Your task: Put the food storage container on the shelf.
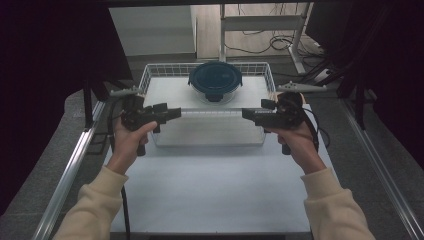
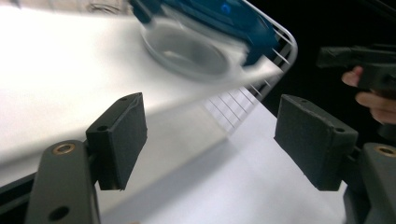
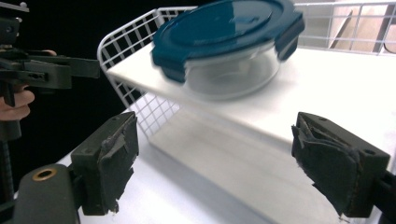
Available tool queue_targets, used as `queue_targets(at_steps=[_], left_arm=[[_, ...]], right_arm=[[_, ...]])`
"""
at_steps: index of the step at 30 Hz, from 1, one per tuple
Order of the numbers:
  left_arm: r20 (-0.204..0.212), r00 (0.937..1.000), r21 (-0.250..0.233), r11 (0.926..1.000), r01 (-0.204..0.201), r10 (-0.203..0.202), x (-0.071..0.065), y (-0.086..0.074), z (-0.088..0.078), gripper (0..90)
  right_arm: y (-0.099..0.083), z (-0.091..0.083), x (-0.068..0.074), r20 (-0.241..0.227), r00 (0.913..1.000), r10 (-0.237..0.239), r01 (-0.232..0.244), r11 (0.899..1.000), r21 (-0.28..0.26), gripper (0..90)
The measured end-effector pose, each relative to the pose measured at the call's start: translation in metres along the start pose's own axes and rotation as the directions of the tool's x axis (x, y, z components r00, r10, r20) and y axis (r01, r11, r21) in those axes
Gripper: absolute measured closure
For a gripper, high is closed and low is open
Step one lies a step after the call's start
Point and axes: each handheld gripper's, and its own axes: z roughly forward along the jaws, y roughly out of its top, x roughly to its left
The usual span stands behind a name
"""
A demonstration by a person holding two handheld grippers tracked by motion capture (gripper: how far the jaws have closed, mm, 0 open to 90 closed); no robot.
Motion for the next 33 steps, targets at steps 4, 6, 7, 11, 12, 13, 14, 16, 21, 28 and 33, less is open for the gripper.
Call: queue_targets(at_steps=[4,6,7,11,12,13,14,16,21,28,33], left_arm=[[-0.013,0.9994,0.018,0.9993,-0.032,0.032,-0.007,-0.028,-0.010,25.0],[-0.046,0.9966,0.046,0.9968,-0.066,0.068,-0.010,-0.046,-0.011,25.1],[-0.056,0.9952,0.054,0.9956,-0.077,0.080,-0.011,-0.052,-0.011,25.1],[-0.087,0.9902,0.119,0.9879,-0.099,0.110,-0.013,-0.090,-0.007,25.3],[-0.091,0.9901,0.129,0.9871,-0.095,0.107,-0.013,-0.097,-0.006,25.3],[-0.091,0.9905,0.139,0.9863,-0.089,0.103,-0.011,-0.105,-0.005,25.3],[-0.090,0.9924,0.158,0.9850,-0.069,0.084,-0.008,-0.120,-0.004,25.3],[-0.096,0.9926,0.166,0.9845,-0.057,0.073,-0.006,-0.127,-0.003,25.3],[-0.113,0.9933,0.205,0.9788,0.002,0.021,0.004,-0.154,0.000,25.6],[-0.129,0.9915,0.233,0.9724,0.010,0.020,0.008,-0.170,0.002,25.6],[-0.141,0.9899,0.222,0.9750,0.014,0.018,0.010,-0.172,0.001,25.6]], right_arm=[[-0.027,-0.015,0.005,0.008,0.9992,-0.040,0.040,0.999,-0.023,15.2],[-0.045,-0.020,0.008,0.013,0.9986,-0.052,0.052,0.998,-0.025,15.3],[-0.054,-0.021,0.009,0.011,0.9985,-0.054,0.054,0.998,-0.026,15.3],[-0.088,-0.026,0.014,0.021,0.9969,-0.076,0.076,0.997,-0.015,15.2],[-0.099,-0.028,0.014,0.021,0.9966,-0.079,0.079,0.997,-0.013,15.3],[-0.105,-0.029,0.014,0.018,0.9970,-0.075,0.075,0.997,-0.008,15.3],[-0.122,-0.031,0.012,0.021,0.9975,-0.068,0.068,0.998,0.010,15.3],[-0.130,-0.032,0.011,0.022,0.9978,-0.062,0.062,0.998,0.018,15.3],[-0.173,-0.031,0.005,0.037,0.9979,-0.053,0.049,0.994,0.097,15.6],[-0.195,-0.017,-0.001,0.048,0.9986,-0.022,0.014,0.985,0.170,15.6],[-0.195,-0.019,-0.003,0.057,0.9982,-0.020,0.011,0.989,0.145,15.6]])
